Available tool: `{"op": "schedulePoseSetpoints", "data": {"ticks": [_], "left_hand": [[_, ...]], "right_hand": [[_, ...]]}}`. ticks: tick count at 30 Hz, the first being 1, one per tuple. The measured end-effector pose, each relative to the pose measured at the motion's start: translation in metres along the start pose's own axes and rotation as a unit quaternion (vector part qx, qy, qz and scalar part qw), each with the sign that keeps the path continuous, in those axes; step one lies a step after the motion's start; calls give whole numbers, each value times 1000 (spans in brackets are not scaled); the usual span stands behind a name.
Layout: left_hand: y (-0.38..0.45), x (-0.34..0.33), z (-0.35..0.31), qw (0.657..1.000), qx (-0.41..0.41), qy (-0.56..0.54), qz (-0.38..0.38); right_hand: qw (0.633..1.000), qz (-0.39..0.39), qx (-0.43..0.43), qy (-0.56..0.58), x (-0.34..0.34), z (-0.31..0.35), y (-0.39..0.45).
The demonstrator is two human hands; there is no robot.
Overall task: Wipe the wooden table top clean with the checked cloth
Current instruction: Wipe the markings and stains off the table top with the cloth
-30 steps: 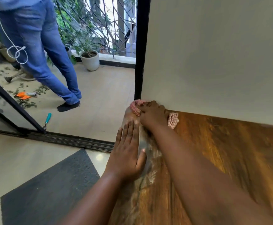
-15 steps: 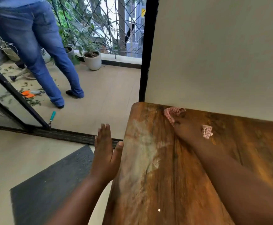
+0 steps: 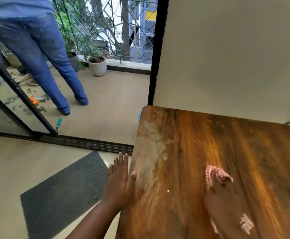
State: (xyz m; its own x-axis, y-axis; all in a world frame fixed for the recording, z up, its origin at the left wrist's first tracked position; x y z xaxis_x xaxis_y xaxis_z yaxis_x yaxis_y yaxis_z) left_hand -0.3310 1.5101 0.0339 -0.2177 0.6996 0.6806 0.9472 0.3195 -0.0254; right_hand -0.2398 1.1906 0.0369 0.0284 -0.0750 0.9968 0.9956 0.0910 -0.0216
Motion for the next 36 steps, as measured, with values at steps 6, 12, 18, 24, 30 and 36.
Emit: {"op": "schedulePoseSetpoints", "data": {"ticks": [6,12,18,24,30,36], "left_hand": [[-12,1,-9,999,-23,23,19],[-17,20,6,1000,-5,9,-3],[-15,11,17,1000,19,-9,-1],[7,11,15,999,16,-31,-21],[16,-6,19,997,44,-48,-32],[16,-8,33,990,70,-99,-72]], "right_hand": [[982,15,54,182,-4,202,-68],[960,56,8,276,-12,187,47],[989,0,21,144,0,170,78],[879,64,456,126,-1,252,-26],[967,24,232,105,3,225,137],[943,83,249,203,-11,248,99]]}}
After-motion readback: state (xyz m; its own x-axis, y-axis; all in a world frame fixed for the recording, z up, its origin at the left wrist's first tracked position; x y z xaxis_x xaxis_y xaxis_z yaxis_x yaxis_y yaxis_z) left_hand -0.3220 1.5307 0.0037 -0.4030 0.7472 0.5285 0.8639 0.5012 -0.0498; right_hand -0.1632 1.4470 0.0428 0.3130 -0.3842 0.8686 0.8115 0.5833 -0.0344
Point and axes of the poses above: each hand's wrist, its own y-axis towards the middle knuckle, its own x-axis out of the back of the hand, z = x × y, the point moved 10 cm from there along y, towards the middle knuckle, and after that the axes turned 4 degrees about -y, right-handed, at the moved point
